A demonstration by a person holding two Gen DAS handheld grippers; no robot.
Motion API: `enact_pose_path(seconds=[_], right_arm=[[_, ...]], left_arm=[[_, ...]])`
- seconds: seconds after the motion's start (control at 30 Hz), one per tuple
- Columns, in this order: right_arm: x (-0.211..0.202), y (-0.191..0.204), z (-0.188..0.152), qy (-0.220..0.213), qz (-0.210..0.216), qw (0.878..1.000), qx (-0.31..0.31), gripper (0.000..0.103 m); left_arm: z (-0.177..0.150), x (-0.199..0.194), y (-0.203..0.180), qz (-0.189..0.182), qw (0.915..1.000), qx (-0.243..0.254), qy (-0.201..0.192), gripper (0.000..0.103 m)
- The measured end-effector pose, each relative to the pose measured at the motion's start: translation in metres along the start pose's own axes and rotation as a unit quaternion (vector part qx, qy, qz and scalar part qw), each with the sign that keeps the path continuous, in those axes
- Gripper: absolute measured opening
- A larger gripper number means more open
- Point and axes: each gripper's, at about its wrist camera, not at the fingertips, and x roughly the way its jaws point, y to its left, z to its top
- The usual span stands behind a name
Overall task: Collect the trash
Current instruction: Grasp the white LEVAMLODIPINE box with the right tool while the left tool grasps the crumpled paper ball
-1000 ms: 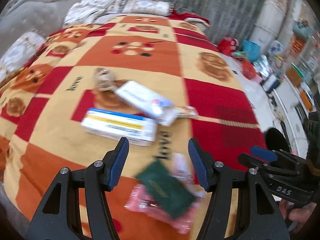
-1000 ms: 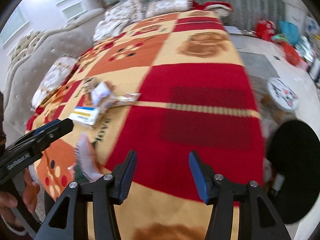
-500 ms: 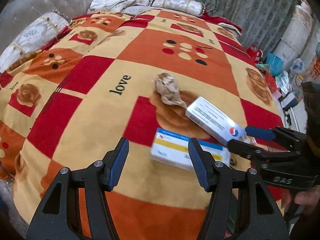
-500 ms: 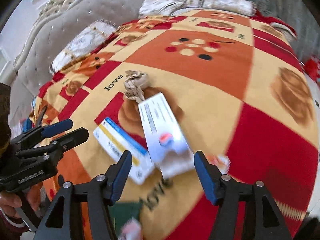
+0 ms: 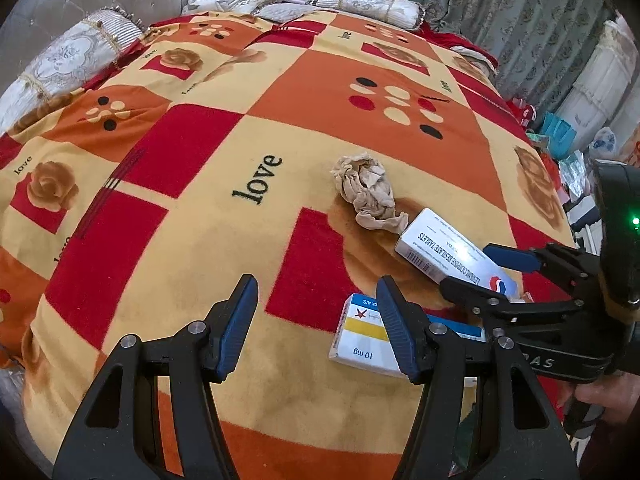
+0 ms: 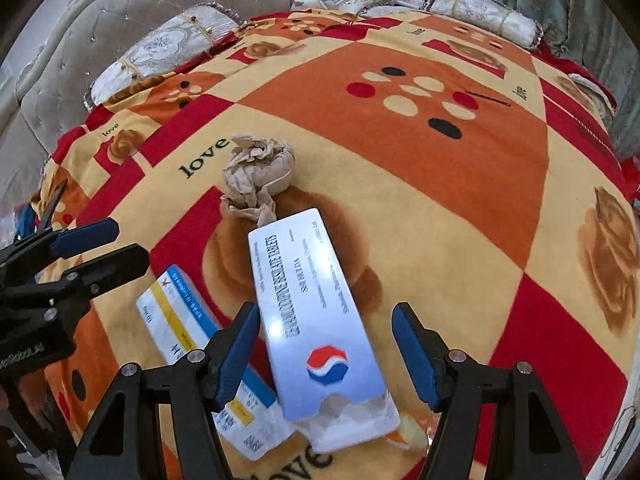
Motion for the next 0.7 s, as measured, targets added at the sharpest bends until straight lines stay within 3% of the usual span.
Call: enact_pose_path(seconds=[0.07,0.13,0.37,0.7], right_arm=[[0.002,0.002,0.000,-0.010,0.002,1.000,0.000,0.066],[-0.001,0.003,-0.001,-0.020,0.003,1.000,0.002,0.051],[-0.030,-0.015,-0.007,-0.066,-0.010,0.997,0.040,0.049],[-0.048,-0.045,-0.024,-0.086,-0.025,0.992,0.085,0.049]], left_arm=[[0.001,0.000,0.000,0.000,1.0000,0.001,-0.002,0.060],[0.001,0.001,0.000,0.001,1.0000,0.001,-0.003,0.060],[0.009,0.005,-0.006,0.000,1.0000,0.005,-0.006,0.060],[0.032,0.028,-0.024,-0.003,1.0000,-0.005,-0.004,0.061]])
